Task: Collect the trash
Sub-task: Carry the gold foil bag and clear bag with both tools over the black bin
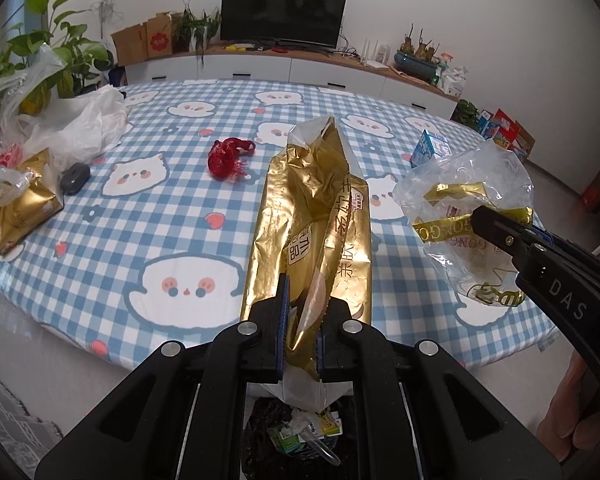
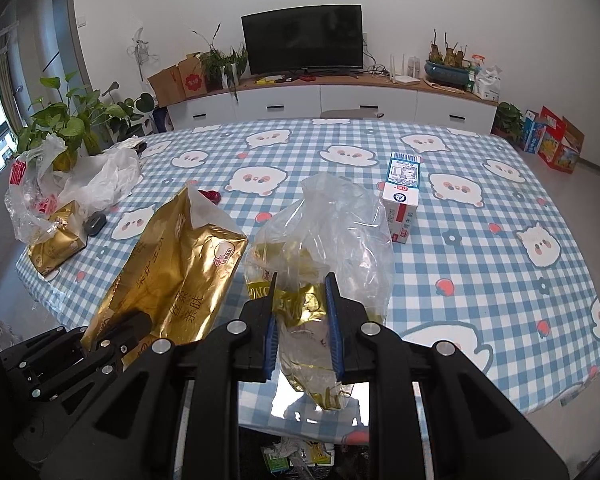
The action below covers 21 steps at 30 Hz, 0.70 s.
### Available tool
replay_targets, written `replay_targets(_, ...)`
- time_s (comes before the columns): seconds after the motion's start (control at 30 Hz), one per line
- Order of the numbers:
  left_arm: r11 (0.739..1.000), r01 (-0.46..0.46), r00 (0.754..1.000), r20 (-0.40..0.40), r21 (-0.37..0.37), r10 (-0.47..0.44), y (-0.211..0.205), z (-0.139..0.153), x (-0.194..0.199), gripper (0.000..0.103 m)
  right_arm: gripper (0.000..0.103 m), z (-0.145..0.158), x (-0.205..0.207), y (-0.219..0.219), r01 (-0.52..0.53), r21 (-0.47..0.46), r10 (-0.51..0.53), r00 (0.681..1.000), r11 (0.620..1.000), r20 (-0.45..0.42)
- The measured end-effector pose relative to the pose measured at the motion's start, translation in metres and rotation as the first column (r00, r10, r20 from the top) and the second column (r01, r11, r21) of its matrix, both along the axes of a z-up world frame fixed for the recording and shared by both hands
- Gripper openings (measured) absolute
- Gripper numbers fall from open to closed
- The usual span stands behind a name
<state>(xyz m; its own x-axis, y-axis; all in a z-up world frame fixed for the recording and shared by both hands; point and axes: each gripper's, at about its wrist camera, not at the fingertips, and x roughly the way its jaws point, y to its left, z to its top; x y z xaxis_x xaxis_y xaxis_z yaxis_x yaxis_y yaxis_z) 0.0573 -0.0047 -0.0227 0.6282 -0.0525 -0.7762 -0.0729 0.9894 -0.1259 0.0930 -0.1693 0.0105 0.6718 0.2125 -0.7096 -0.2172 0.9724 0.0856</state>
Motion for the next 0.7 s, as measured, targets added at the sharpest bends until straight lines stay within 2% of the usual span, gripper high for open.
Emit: replay_targets(0.7, 1.000, 0.005, 1.000, 0.004, -0.030, -0.005, 0.002, -0.008, -0.099, 0.009, 0.019, -0.012, -0.089, -0.007, -0.002, -0.001, 0.002, 1.000, 1.000, -0.014)
